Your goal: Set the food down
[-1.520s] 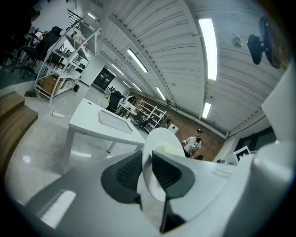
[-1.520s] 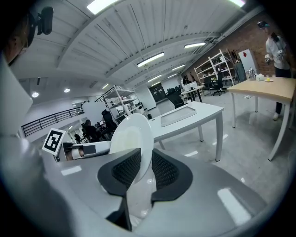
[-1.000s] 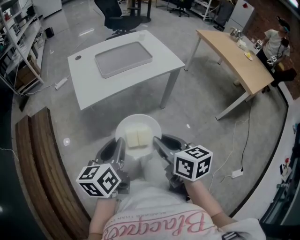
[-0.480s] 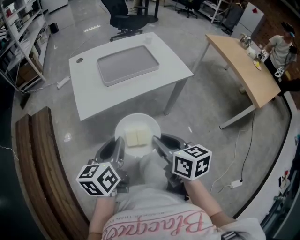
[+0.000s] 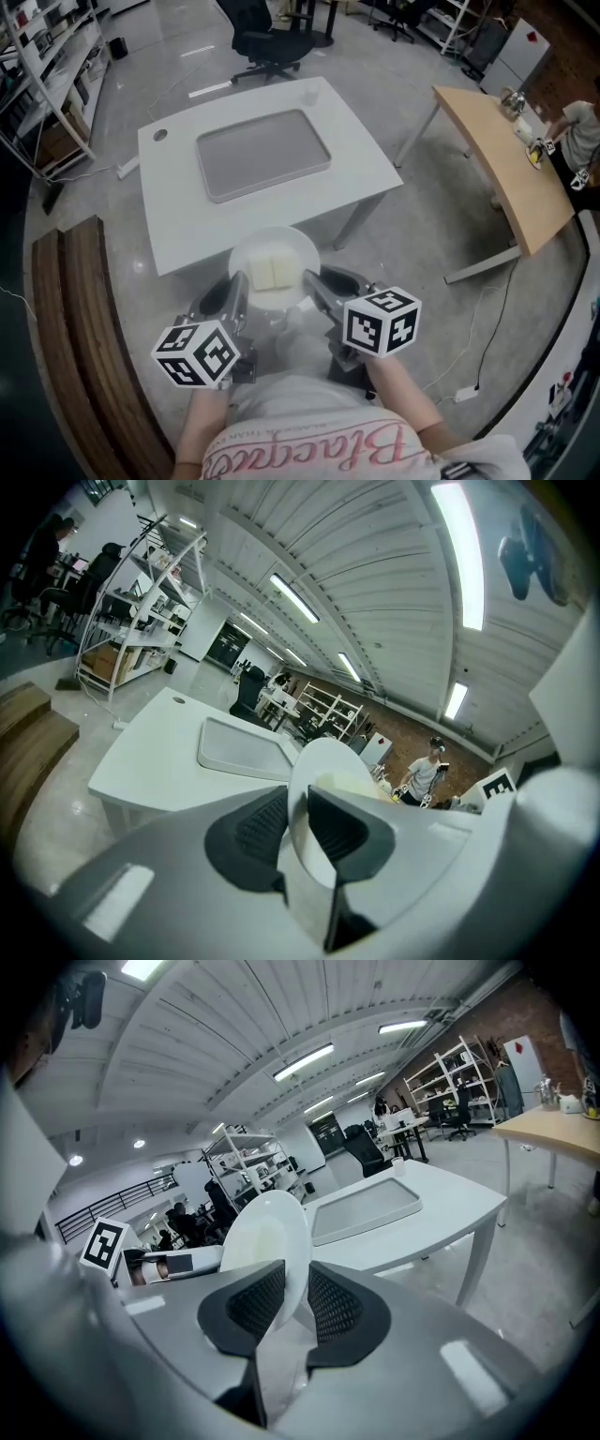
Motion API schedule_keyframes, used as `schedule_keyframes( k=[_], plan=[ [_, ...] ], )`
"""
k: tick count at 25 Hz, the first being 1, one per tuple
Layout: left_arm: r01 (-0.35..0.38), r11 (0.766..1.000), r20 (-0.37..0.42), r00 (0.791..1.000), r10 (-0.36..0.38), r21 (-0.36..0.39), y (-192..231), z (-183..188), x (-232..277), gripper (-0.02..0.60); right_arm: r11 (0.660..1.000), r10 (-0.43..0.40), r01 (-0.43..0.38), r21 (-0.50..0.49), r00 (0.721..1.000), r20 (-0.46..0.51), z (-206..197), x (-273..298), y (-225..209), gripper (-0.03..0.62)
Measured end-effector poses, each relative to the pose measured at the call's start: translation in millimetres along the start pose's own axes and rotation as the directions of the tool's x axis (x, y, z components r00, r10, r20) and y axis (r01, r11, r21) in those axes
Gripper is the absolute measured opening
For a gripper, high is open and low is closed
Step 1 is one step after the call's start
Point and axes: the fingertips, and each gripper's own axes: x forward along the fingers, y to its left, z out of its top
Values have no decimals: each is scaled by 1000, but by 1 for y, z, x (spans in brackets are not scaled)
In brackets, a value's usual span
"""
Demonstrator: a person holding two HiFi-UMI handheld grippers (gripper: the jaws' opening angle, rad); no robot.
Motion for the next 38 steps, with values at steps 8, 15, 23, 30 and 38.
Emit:
schedule_keyframes(
  k=[8,15,23,30,38],
  plan=[
    [-39,999,15,999,39,-13,6,29,60,69,1000,19,-20,-17,999,-30,49,36,-39,80],
    [-85,995,23,996,86,-45,20,48,99,71,997,50,-54,-52,996,-70,82,68,-61,81],
    [-110,992,12,994,111,-56,34,60,127,71,995,74,-80,-62,992,-100,100,98,-78,81],
    [-114,992,-15,993,113,-61,53,72,154,71,994,71,-81,-77,990,-125,115,127,-91,83],
    [-129,989,-76,989,124,-68,84,82,204,71,999,32,-38,-28,984,-174,127,175,-124,86]
  ],
)
